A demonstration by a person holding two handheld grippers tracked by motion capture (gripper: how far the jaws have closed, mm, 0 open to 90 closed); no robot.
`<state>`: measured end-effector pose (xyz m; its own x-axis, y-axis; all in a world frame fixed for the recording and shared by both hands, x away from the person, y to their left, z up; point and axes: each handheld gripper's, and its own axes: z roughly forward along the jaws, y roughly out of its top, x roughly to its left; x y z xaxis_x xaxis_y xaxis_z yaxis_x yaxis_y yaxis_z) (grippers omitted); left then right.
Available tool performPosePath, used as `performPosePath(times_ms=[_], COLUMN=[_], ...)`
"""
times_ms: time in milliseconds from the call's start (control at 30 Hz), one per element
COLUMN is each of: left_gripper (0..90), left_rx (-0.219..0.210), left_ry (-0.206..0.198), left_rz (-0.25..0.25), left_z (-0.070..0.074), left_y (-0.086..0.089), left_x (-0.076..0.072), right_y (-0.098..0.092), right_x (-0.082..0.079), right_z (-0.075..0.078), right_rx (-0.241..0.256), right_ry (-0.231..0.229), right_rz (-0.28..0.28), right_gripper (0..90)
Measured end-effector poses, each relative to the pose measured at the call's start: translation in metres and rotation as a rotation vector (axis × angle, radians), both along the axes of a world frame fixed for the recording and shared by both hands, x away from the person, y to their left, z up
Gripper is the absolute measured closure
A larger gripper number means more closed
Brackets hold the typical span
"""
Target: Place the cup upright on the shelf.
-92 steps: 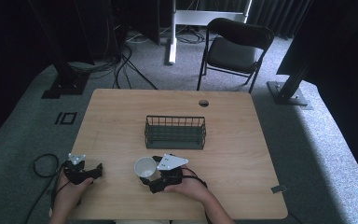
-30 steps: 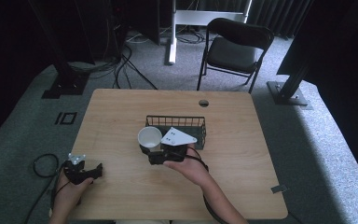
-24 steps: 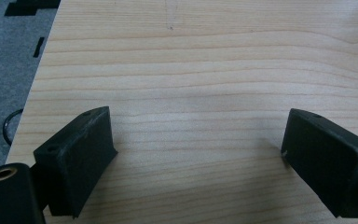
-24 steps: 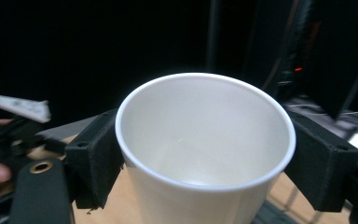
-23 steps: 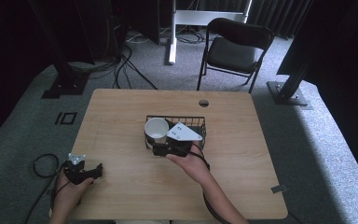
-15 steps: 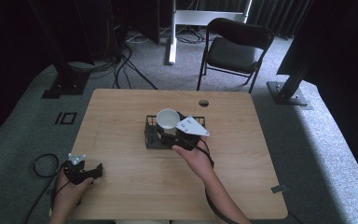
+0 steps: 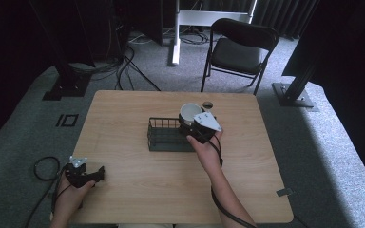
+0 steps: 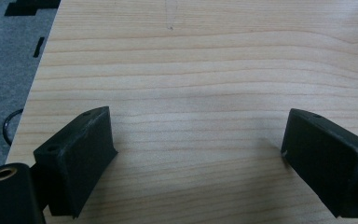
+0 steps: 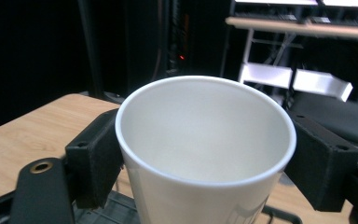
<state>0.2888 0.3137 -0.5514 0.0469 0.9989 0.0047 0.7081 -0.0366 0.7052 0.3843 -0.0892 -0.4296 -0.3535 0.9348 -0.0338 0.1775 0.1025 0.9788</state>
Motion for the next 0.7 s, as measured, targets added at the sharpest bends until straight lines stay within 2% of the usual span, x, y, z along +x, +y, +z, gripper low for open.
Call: performPosePath(times_ms=[200,300,467,700], left_gripper=[9.6,9.6,9.6,9.6], left_rx=[0.0,0.0,0.0,0.0], left_ry=[0.0,0.001,0.001,0.0], left_rz=[0.001,0.0,0.0,0.001], left_z=[0.0,0.0,0.0,0.0], left_y=[0.0,0.0,0.0,0.0], left_x=[0.0,0.0,0.0,0.0], right_y=[-0.004,-0.004,-0.005,-0.003], right_x=[0.008,0.011,0.013,0.015], right_z=[-0.01,-0.017,-0.028,-0.04], right_rx=[0.007,-0.015,0.006,-0.007], right_ry=[0.045,0.06,0.087,0.116], right_rz=[-0.019,-0.034,-0.027,-0.031], right_gripper=[19.2,19.2,19.2,19.2])
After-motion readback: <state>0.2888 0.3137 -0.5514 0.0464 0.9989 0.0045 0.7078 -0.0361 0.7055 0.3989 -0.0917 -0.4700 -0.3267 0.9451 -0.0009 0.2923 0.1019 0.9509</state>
